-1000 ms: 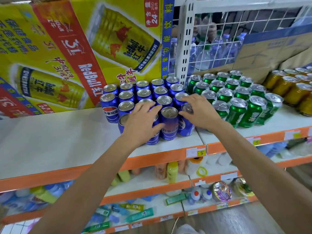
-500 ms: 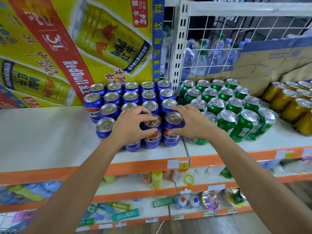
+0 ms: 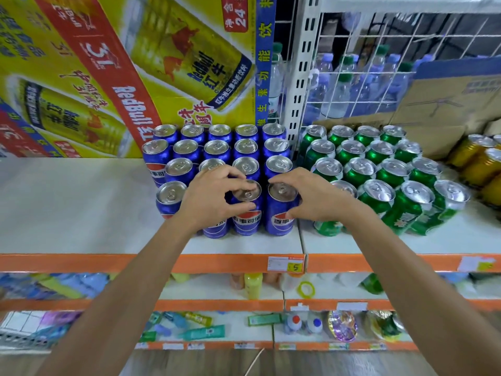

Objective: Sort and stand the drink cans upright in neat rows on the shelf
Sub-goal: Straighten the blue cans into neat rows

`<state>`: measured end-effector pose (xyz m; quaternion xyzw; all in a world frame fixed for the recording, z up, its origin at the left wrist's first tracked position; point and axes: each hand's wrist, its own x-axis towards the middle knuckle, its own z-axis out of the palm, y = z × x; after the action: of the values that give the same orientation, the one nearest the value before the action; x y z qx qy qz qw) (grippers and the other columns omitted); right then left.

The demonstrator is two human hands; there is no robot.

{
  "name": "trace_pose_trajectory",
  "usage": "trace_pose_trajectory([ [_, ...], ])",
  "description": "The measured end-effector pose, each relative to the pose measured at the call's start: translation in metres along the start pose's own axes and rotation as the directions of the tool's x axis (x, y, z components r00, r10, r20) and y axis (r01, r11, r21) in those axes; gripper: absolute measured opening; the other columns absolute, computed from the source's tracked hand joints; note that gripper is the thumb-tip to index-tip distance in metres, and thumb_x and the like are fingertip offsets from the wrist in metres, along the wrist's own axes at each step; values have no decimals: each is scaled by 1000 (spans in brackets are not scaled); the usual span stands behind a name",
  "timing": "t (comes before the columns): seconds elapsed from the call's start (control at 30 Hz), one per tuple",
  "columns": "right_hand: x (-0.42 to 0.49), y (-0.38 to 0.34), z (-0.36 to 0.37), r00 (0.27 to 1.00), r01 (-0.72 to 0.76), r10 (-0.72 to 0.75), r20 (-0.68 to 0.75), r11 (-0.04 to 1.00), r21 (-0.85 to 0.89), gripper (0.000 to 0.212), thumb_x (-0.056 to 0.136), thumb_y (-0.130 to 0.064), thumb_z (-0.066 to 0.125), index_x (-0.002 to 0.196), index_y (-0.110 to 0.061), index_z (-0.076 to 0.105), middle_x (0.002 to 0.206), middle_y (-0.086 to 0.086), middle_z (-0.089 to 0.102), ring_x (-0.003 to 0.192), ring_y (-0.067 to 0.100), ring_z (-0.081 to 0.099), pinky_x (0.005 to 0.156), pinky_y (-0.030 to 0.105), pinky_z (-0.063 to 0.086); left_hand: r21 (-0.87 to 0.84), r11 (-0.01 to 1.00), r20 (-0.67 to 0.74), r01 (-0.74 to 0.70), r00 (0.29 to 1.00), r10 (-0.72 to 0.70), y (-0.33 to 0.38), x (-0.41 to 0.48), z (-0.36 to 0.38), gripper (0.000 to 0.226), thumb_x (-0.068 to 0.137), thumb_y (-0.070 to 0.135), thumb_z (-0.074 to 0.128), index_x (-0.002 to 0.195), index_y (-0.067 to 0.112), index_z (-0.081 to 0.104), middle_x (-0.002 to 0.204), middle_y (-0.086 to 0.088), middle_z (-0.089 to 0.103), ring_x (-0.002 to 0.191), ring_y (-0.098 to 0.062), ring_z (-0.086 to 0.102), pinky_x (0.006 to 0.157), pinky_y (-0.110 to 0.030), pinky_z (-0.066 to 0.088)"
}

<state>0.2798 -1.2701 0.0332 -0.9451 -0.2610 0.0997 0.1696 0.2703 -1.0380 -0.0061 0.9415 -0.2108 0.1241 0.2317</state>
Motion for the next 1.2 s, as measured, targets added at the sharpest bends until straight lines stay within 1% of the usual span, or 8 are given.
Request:
trace_pose_trajectory([
  [0.13, 0, 3, 11, 996, -13, 14, -84, 1000, 19, 76, 74, -18, 76, 139, -30, 39, 133, 3, 42, 121, 20, 44, 96, 27, 38, 4, 1000, -8, 3, 1000, -3, -1, 0, 1, 51, 70, 71, 48, 108, 44, 68, 114, 19, 56, 100, -3, 49, 87, -32, 36],
  [0.27, -4, 2, 21, 976, -53, 66, -205, 996, 66, 72, 78, -24, 75, 140, -28, 39, 135, 1, 42, 121, 20, 45, 94, 23, 35, -15, 1000, -42, -9, 999, 9, -1, -1, 2, 51, 70, 69, 50, 106, 39, 70, 112, 17, 58, 99, -5, 51, 86, -34, 38],
  [0.43, -5, -2, 24, 977, -84, 91, -195, 995, 47, 70, 82, -24, 71, 142, -28, 35, 140, 2, 37, 123, 23, 43, 96, 29, 37, -8, 1000, -42, -16, 999, 15, 0, -1, 1, 53, 70, 69, 52, 108, 38, 70, 113, 16, 58, 99, -8, 53, 86, -38, 42],
  [0.53, -7, -2, 25, 979, -70, 76, -190, 997, 39, 69, 83, -25, 70, 143, -27, 34, 140, 2, 36, 123, 24, 43, 95, 29, 38, 68, 996, 26, -55, 998, 53, 0, -2, -2, 62, 64, 73, 56, 115, 38, 64, 118, 13, 54, 105, -10, 50, 91, -39, 40],
  [0.67, -12, 0, 29, 982, -57, 60, -181, 998, 24, 72, 82, -20, 70, 143, -25, 33, 141, 2, 34, 122, 23, 43, 93, 27, 39, 249, 952, 88, -176, 983, 159, -2, -3, -2, 67, 63, 55, 79, 120, 28, 59, 123, 4, 52, 110, -21, 49, 93, -44, 40],
  [0.9, -14, -4, 33, 976, -76, 72, -204, 997, -12, 69, 84, -12, 64, 144, -23, 30, 143, 3, 31, 124, 26, 41, 94, 28, 38, 317, 926, 34, -205, 978, 205, 1, -6, -2, 68, 60, 48, 84, 119, 25, 60, 120, 3, 57, 105, -25, 51, 85, -43, 44],
  [1.07, -22, -19, 37, 962, -65, 22, -271, 987, -148, 72, 83, -26, 68, 144, -20, 30, 150, 6, 24, 135, 27, 24, 108, 33, 27, 356, 924, -32, -141, 986, 162, -2, -25, -12, 88, 59, 55, 80, 135, 27, 47, 133, -3, 49, 123, -24, 38, 92, -46, 41],
  [1.2, -15, -35, 39, 948, 31, -98, -303, 975, -219, 71, 83, -28, 67, 144, -15, 33, 146, 7, 35, 137, 25, 27, 113, 32, 20, 445, 895, -31, -21, 999, 39, -19, -49, -33, 102, 50, 51, 87, 139, 22, 44, 140, -10, 45, 131, -31, 32, 101, -53, 37],
])
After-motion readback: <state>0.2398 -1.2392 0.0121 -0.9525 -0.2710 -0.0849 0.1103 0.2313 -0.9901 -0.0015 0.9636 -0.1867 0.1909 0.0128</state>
